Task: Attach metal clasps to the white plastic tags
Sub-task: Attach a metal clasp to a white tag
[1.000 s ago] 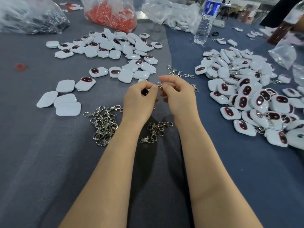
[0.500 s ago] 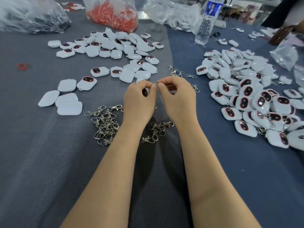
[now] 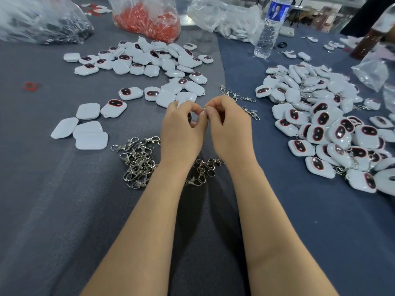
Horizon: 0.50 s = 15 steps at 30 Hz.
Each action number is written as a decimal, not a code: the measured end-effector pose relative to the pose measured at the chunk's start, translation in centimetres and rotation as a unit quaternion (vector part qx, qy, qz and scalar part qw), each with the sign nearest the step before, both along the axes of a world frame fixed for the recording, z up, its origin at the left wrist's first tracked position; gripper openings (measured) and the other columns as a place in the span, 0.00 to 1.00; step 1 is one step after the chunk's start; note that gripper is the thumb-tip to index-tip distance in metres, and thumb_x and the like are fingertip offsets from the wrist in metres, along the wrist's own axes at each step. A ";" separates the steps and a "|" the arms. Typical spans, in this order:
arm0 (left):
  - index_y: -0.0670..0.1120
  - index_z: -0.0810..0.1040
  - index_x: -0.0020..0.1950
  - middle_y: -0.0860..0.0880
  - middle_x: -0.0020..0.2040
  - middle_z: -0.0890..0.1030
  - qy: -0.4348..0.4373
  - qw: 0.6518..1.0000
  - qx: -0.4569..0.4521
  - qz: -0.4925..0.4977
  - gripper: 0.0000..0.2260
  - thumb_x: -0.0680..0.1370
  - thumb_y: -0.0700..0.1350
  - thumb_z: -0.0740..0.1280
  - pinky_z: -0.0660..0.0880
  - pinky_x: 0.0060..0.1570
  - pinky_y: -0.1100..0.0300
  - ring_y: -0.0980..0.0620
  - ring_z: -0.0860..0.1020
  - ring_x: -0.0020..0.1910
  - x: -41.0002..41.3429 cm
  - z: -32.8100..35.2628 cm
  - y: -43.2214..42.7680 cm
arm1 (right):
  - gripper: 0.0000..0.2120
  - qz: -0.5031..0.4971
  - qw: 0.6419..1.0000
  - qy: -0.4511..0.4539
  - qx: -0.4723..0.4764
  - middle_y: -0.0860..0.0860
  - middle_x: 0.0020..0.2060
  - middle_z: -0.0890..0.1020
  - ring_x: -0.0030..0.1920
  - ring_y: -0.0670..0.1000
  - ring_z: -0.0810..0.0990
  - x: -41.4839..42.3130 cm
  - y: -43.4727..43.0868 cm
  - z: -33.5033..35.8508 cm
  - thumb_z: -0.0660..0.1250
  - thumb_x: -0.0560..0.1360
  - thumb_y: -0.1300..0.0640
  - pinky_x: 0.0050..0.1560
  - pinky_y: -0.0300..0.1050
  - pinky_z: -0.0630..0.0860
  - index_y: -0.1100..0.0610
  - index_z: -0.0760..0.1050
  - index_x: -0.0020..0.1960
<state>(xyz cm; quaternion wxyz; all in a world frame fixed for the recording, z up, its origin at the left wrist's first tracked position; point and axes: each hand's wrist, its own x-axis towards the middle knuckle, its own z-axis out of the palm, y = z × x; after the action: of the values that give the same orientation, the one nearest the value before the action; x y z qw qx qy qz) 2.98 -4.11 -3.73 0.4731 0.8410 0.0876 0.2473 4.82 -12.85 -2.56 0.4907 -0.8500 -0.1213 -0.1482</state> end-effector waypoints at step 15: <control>0.44 0.79 0.44 0.43 0.45 0.79 0.039 0.999 -0.015 -0.022 0.10 0.80 0.47 0.62 0.64 0.40 0.63 0.50 0.74 0.42 0.1 0.2 -0.2 | 0.10 0.010 0.988 0.003 0.157 0.46 0.38 0.76 0.33 0.36 0.72 -0.3 0.3 0.4 0.63 0.75 0.67 0.35 0.26 0.69 0.52 0.73 0.47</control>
<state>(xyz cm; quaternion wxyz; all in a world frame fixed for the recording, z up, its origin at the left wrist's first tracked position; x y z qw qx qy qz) 3.06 -4.27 -3.49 0.4869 0.8448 0.0908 0.2024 4.53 -12.52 -2.17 0.6200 -0.7616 -0.1034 -0.1578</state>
